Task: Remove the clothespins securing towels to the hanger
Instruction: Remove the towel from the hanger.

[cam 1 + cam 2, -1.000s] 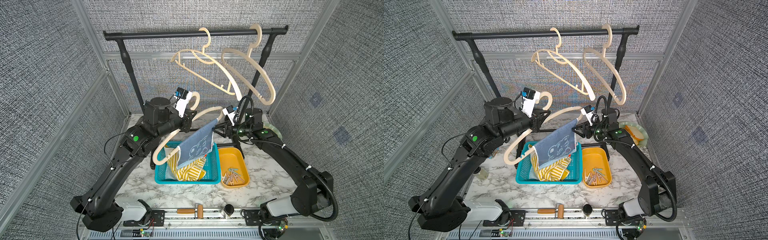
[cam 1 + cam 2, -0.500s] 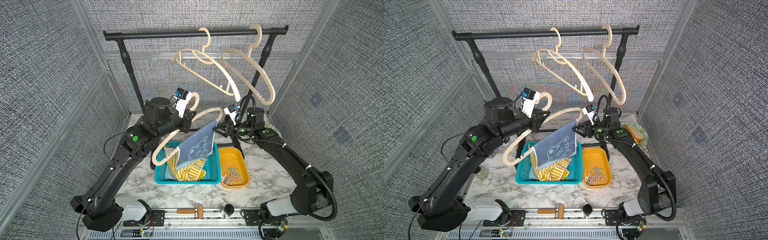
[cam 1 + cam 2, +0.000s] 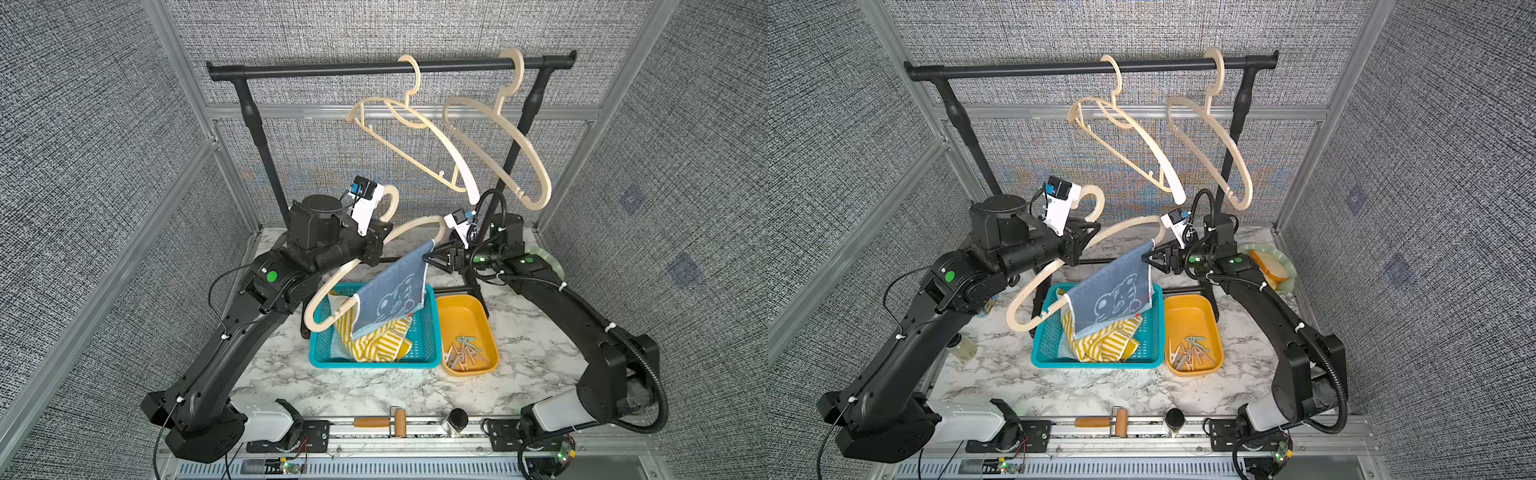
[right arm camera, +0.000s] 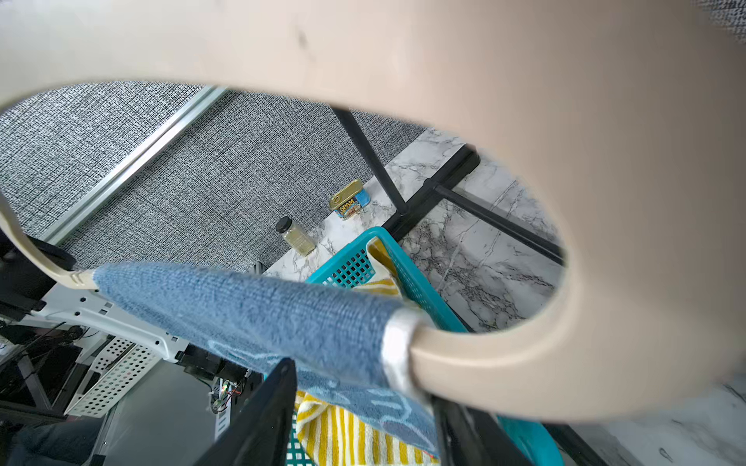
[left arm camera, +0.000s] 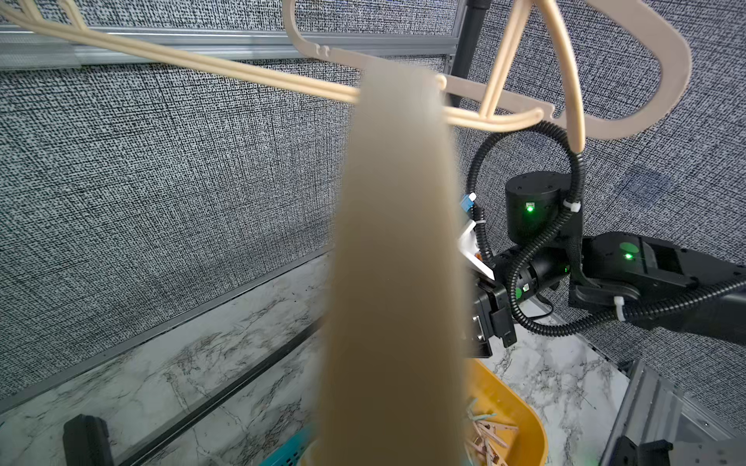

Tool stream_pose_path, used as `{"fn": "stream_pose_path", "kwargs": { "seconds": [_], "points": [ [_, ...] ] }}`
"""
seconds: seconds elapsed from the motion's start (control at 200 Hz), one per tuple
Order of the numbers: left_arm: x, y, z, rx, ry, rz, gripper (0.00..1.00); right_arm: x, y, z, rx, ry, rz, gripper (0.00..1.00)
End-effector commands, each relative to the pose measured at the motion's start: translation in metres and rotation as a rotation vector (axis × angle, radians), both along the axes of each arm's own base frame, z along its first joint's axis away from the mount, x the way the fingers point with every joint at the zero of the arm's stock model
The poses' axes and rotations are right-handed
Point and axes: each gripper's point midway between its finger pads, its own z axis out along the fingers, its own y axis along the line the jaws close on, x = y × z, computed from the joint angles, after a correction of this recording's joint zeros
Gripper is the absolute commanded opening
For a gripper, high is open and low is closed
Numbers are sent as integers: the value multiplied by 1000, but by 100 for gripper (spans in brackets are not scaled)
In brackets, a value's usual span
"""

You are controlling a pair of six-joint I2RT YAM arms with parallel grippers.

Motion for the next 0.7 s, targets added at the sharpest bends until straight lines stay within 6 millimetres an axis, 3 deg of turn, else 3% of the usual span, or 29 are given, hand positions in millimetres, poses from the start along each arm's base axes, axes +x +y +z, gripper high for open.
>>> {"fn": "stream_pose_path", "kwargs": {
  "seconds": [0.0, 0.12, 0.26, 0.48, 0.69],
  "points": [
    [0, 1, 12, -27, -30, -1, 0, 4, 1, 6, 4, -26, -7, 55],
    [0, 0, 10, -25, -30, 1, 0, 3, 3, 9, 19, -24, 7, 48],
    [2, 1, 9, -27, -29, 13, 0, -1, 6, 11, 38, -10, 31, 25],
    [9, 8, 11, -42, -38, 70, 0, -11, 6, 14, 57, -8, 44, 0],
    [22, 22, 1, -9, -30, 181, 0, -22, 1, 21, 62, -17, 41, 0]
  ]
}}
